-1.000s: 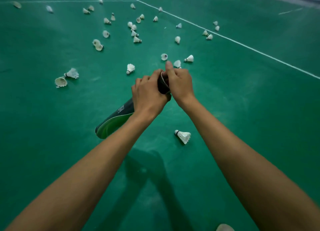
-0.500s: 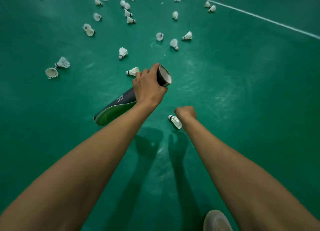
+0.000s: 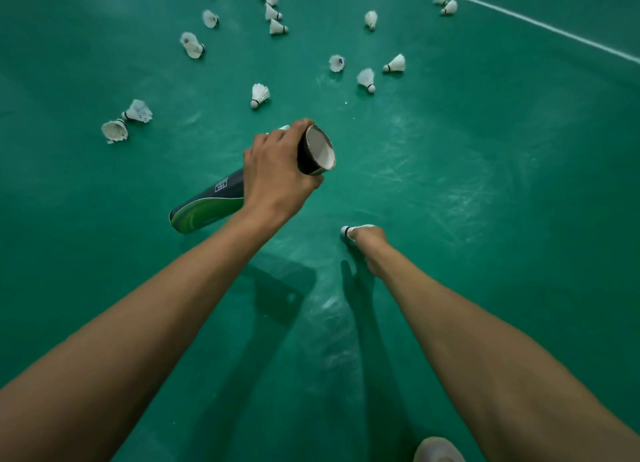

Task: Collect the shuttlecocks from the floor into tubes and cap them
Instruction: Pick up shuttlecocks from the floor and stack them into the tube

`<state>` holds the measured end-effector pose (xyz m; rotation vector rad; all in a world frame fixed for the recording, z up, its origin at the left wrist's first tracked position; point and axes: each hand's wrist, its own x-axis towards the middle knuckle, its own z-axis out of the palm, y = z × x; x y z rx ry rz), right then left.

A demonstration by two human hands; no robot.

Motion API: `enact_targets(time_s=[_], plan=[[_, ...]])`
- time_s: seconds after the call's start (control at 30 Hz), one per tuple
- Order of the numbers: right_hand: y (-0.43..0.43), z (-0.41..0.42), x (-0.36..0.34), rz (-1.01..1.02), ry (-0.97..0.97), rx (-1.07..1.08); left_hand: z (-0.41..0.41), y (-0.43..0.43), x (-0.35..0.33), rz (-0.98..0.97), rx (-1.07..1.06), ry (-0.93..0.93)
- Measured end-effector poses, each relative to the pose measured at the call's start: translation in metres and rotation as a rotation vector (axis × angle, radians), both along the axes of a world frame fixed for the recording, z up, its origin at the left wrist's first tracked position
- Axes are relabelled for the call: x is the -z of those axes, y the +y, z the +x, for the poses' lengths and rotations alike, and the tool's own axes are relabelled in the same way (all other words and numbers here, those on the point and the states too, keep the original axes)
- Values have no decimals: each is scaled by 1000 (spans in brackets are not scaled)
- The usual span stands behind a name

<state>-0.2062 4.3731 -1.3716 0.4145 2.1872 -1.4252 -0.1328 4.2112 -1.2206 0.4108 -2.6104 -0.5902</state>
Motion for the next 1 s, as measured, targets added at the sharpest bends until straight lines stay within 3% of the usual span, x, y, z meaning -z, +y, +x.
enact_targets(time_s=[0.1,0.27,0.4,0.53,0.63,0.77,0.9,1.0], plan=[[-28,-7,-40,-54,253,-13,5,-23,-11,-31,-63,0],[-76,-26,-166,-220,739,28,14,-56,-23,22,-199,-7],[-95,3,-233,-192,1099,-274,22,-70,-32,144,-246,20],[-113,35,-243,-50,1359,-515,33,-77,-38,330,-246,92],[-122,37,-241,-6,1385,-549,47,-88,-36,480,-265,183],[-132,45,-239,12,1370,-607,62,-100,-38,510,-225,205],[-159,70,-231,25,1091,-912,66,-116,-41,435,-182,223],[-181,82,-231,29,1002,-875,73,-125,-49,321,-200,213]])
